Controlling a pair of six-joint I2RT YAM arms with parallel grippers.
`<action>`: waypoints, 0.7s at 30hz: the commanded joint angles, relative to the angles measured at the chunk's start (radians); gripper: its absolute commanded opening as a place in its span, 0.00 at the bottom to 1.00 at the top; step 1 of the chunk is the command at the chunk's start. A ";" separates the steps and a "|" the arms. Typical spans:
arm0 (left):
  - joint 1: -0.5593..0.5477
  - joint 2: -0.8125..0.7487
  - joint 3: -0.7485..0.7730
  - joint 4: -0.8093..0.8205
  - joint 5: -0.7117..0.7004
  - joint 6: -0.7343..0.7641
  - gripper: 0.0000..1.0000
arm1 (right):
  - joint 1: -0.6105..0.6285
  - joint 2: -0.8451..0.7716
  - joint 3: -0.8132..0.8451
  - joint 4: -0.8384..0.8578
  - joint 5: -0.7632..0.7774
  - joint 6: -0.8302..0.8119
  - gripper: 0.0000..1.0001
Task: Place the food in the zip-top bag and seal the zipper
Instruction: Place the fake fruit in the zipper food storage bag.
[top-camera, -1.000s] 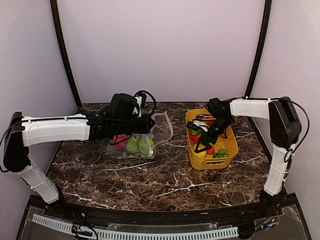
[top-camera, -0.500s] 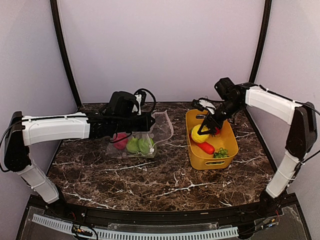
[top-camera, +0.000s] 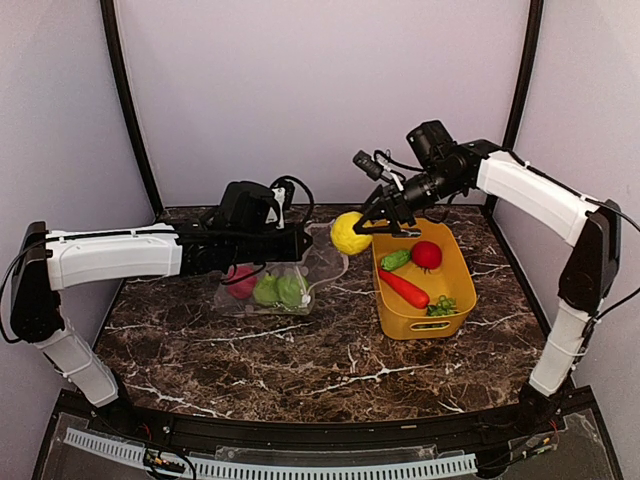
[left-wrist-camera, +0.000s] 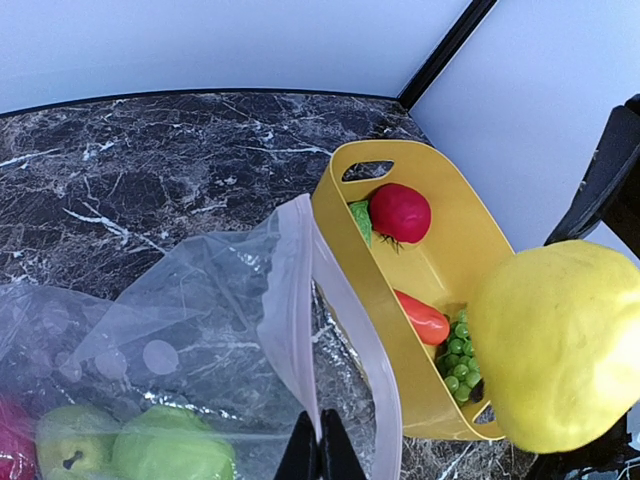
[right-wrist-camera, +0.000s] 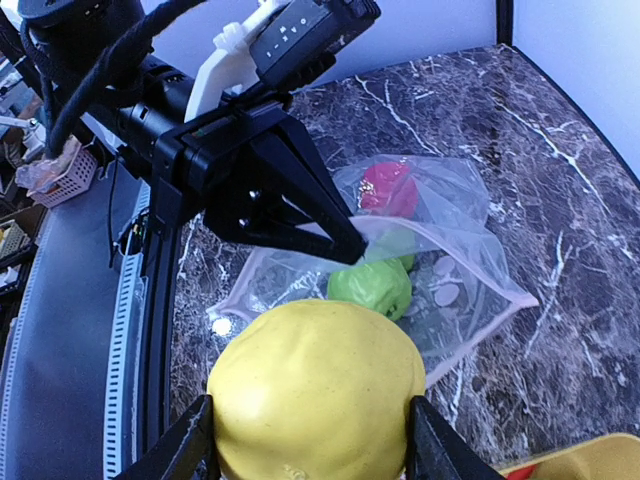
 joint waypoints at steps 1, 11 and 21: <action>0.004 -0.032 0.024 -0.007 0.003 0.000 0.01 | 0.029 0.090 0.070 0.034 -0.085 0.052 0.46; 0.005 -0.081 0.022 0.014 0.037 -0.014 0.01 | 0.072 0.223 0.137 0.061 -0.061 0.122 0.48; 0.004 -0.091 0.022 0.037 0.043 -0.021 0.01 | 0.138 0.220 0.204 0.029 0.103 0.123 0.73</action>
